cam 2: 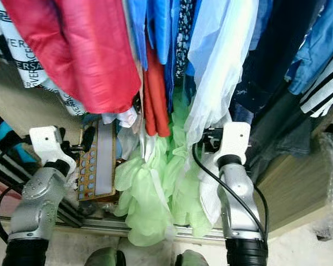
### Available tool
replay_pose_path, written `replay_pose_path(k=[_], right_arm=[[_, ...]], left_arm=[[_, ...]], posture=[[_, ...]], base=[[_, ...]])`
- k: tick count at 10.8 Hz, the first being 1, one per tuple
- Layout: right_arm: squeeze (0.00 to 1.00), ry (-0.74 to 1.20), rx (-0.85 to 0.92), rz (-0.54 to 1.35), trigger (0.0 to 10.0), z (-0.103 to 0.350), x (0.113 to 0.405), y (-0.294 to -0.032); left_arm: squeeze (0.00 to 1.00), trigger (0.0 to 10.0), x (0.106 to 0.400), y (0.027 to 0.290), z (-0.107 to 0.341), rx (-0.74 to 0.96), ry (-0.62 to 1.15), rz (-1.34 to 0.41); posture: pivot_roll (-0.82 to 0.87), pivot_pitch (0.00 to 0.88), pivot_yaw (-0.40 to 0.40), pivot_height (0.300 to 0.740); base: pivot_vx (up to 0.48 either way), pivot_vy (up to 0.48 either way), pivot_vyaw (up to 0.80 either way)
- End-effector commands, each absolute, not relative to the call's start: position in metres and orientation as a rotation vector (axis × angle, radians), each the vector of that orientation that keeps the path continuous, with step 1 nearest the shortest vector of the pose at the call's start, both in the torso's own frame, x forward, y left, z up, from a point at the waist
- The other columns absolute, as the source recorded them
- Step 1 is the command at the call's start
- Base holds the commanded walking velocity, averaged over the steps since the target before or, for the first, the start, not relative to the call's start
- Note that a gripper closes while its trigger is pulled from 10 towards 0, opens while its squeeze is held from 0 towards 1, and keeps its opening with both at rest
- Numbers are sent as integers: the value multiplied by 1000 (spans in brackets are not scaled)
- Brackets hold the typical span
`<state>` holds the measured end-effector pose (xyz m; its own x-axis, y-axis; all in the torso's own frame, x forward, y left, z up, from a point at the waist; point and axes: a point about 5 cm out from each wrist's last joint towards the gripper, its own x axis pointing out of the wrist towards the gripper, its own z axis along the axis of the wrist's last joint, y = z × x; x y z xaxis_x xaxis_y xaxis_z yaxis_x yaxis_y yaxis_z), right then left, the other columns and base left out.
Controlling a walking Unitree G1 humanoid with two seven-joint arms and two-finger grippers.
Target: Clean up the room
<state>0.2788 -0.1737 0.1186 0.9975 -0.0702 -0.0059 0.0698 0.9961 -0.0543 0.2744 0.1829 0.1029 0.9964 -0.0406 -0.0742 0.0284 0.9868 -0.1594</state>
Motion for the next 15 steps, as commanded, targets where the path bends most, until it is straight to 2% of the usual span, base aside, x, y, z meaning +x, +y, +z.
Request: replay_pose_path(k=[1,3,4,7,11,15], right_arm=[[0,5,-71,-36,10000,119,272,-170],[0,4,-91,9,10000,117,262,-167],[0,8,-145,77,10000,112,245,-164],[0,16,-179,102,10000,110,236,-163],[0,-16,-197,145,10000,117,239,-154],[0,-19,-191,177,10000,118,240,-150]], left_arm=[[0,10000,268,183,99,-158,99,-34],[0,10000,259,185,95,-160,113,-19],[0,10000,246,184,91,-117,132,-33],[0,10000,243,181,89,-135,141,-29],[0,10000,251,169,97,-150,130,-74],[0,10000,251,170,100,-189,109,-89]], posture=[[-8,25,10,740],[-6,29,12,740],[-2,43,13,740],[-11,51,13,740],[-15,56,16,740],[-16,65,11,740]], base=[[0,0,0],[0,0,0],[0,0,0],[0,0,0],[0,0,800],[0,0,800]])
